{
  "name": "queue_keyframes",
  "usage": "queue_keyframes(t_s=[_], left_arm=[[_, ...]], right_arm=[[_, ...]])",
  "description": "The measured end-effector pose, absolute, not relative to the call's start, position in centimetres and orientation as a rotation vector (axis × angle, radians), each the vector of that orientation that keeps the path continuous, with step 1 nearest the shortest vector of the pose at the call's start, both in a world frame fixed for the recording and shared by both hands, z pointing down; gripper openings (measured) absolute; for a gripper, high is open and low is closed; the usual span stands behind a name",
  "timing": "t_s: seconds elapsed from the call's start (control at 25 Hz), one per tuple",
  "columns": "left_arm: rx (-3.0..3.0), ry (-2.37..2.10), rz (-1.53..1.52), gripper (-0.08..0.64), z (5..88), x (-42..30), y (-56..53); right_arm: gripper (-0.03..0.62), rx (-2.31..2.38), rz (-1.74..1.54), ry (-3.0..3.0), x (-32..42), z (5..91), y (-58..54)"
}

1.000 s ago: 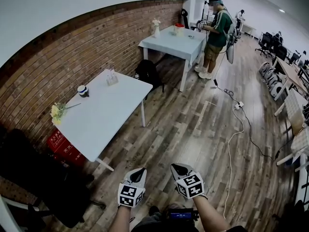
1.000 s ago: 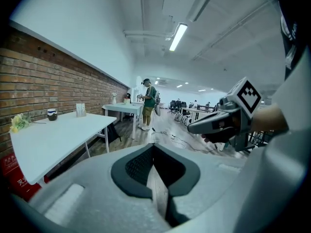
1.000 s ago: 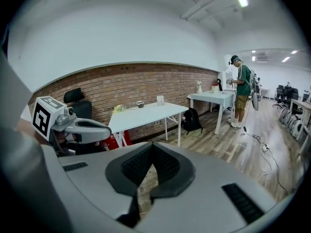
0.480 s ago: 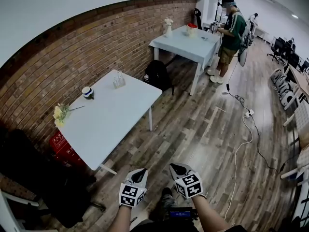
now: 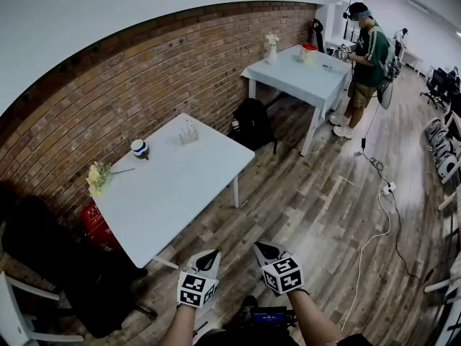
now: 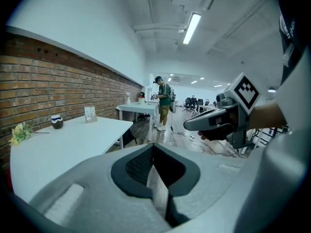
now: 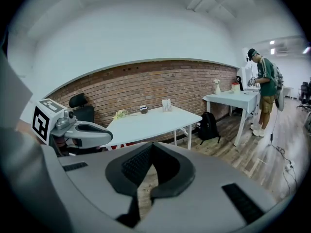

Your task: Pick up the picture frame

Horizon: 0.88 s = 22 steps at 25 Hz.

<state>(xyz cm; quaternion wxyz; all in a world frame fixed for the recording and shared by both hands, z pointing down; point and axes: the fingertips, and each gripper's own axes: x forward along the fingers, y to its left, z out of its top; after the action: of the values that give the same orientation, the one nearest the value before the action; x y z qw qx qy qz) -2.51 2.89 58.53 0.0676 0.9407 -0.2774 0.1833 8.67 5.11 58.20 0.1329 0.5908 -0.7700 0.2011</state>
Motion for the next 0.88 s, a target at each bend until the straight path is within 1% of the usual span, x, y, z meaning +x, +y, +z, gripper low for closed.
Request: queue_keyframes(t_s=[0.36, 0.72, 0.88], left_arm=[[2.815, -0.92, 0.581, 0.012, 58.2, -0.1, -0.3], [2.741, -0.991, 0.605, 0.012, 59.8, -0.6, -2.8], [2.729, -1.0, 0.589, 0.012, 60.4, 0.3, -5.5]], right_arm=[[0.008, 1.658, 0.585, -2.294, 11.6, 58.1, 1.1], [0.009, 1.59, 0.619, -2.305, 11.6, 59.5, -1.3], [0.009, 1.594, 0.61, -2.291, 12.7, 59.7, -3.6]])
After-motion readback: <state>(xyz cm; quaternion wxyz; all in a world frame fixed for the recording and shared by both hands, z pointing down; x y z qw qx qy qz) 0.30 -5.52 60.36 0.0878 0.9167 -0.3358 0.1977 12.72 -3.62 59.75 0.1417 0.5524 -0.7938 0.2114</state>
